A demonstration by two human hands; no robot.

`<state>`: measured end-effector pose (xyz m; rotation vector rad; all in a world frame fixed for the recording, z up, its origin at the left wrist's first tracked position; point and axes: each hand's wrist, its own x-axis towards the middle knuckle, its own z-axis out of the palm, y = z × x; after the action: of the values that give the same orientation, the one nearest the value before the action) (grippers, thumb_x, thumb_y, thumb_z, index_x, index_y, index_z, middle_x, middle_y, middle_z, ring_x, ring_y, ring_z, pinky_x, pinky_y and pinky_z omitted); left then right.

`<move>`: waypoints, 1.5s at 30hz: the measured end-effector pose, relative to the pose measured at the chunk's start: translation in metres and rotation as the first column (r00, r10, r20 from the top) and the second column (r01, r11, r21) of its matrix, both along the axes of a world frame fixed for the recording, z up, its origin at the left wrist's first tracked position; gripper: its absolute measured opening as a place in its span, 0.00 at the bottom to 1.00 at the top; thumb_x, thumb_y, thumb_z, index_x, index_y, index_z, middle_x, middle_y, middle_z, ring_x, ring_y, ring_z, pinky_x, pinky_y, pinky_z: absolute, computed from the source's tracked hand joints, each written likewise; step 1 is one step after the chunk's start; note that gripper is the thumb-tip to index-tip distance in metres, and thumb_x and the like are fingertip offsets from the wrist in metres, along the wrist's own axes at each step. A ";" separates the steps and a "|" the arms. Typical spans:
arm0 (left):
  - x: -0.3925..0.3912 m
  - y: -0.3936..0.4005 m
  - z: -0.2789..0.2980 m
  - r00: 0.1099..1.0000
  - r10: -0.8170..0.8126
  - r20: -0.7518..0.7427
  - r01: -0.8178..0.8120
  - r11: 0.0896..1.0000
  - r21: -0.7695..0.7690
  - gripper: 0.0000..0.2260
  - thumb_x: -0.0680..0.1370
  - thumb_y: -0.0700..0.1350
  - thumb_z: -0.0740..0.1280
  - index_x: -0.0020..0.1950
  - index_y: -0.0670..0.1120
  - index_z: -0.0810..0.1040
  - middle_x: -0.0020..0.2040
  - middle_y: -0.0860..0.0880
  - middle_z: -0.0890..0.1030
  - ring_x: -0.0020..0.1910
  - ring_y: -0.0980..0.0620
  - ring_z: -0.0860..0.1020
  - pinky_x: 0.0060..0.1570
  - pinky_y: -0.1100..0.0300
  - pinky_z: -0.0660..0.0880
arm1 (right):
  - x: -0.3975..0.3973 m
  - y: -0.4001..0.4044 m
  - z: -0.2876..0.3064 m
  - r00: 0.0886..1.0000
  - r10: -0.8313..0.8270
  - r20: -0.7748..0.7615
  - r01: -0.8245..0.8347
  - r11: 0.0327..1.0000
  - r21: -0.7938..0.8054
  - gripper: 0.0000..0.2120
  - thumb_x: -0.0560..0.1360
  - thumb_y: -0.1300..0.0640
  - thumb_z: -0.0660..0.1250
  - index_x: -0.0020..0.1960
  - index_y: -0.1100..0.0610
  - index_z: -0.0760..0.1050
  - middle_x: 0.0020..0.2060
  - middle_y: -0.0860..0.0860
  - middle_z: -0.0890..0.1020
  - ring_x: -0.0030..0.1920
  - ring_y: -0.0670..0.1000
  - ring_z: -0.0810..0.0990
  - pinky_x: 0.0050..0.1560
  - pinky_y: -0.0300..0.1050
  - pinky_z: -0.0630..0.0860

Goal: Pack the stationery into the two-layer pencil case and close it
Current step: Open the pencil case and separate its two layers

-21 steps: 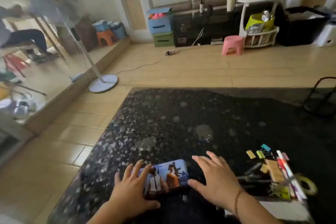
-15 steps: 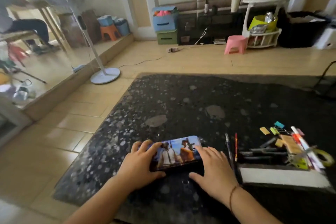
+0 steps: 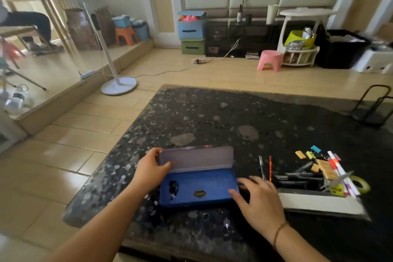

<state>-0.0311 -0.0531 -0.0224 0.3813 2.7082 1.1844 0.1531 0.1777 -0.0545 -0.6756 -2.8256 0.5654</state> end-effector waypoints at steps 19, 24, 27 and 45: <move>0.029 -0.015 -0.023 0.848 -0.352 -0.395 0.216 0.912 -0.349 0.09 0.78 0.37 0.66 0.56 0.44 0.81 0.52 0.48 0.80 0.46 0.47 0.80 0.44 0.54 0.78 | -0.041 -0.009 0.016 0.962 0.065 0.266 -0.106 0.984 0.141 0.04 0.76 0.63 0.59 0.48 0.55 0.70 0.44 0.52 0.81 0.43 0.53 0.81 0.33 0.43 0.66; 0.019 -0.011 -0.022 0.817 -0.400 -0.415 0.224 0.883 -0.412 0.05 0.77 0.40 0.68 0.51 0.43 0.82 0.48 0.47 0.81 0.43 0.46 0.81 0.41 0.53 0.78 | -0.054 -0.010 0.017 0.963 0.080 0.257 -0.109 0.989 0.103 0.08 0.75 0.62 0.63 0.53 0.57 0.69 0.47 0.53 0.81 0.44 0.53 0.81 0.34 0.42 0.69; 0.001 -0.002 -0.021 0.831 -0.384 -0.403 0.161 0.859 -0.486 0.05 0.79 0.40 0.65 0.49 0.44 0.80 0.47 0.47 0.80 0.41 0.44 0.79 0.38 0.51 0.75 | -0.073 -0.008 0.021 0.967 0.064 0.248 -0.092 0.990 0.103 0.10 0.75 0.64 0.62 0.56 0.59 0.69 0.49 0.55 0.81 0.47 0.56 0.82 0.36 0.44 0.70; 0.070 -0.017 -0.021 0.524 -0.723 -0.449 0.413 0.677 -0.609 0.02 0.73 0.49 0.65 0.40 0.53 0.76 0.46 0.54 0.77 0.43 0.50 0.75 0.43 0.57 0.67 | 0.032 0.012 -0.003 0.983 0.119 0.140 -0.111 0.992 -0.062 0.12 0.77 0.49 0.56 0.59 0.47 0.70 0.53 0.45 0.79 0.53 0.50 0.78 0.49 0.46 0.73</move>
<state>0.0388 -0.0700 -0.0430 1.7839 2.7963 0.2118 0.1853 0.1894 -0.0573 -0.5876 -3.0090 0.6388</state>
